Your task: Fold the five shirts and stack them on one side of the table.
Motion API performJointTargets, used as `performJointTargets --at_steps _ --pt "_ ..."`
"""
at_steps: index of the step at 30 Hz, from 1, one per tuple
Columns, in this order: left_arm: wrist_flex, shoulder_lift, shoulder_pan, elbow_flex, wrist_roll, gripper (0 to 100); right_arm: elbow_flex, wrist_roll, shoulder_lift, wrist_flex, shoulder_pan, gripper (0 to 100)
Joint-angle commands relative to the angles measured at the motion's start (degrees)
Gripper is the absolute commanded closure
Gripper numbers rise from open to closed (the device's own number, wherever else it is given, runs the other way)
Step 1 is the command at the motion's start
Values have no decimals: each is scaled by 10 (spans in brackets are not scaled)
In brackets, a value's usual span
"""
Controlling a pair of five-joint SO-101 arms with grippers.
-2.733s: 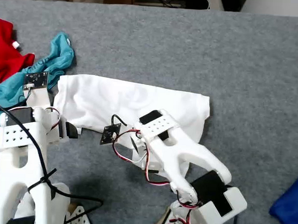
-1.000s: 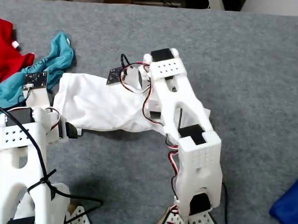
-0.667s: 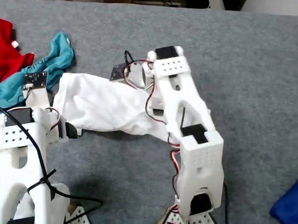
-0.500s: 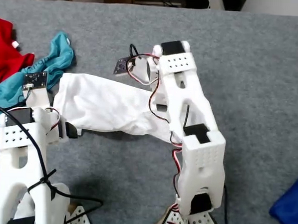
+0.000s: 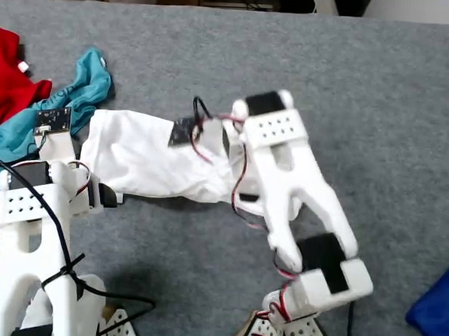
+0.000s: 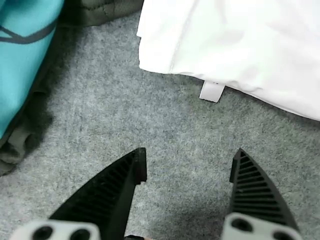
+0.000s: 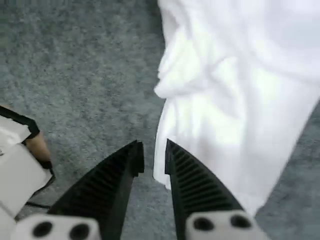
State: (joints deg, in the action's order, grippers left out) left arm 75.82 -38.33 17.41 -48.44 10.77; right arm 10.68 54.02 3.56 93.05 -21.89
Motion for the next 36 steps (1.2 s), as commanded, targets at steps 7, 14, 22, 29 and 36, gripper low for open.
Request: performJointTargets --at_steps 7,14,22,29,36 --pt "-4 -14 4 1 4 721 127 -18 -44 -128 -6 767" --pt "-4 -12 4 1 4 721 131 -18 -44 -156 30 765" --pt "-4 -14 4 1 4 721 127 -18 50 -227 31 766" --pt "-4 -14 4 1 4 721 81 -19 115 -244 32 768" --pt "-4 -14 4 1 4 721 49 -19 117 -244 57 871"
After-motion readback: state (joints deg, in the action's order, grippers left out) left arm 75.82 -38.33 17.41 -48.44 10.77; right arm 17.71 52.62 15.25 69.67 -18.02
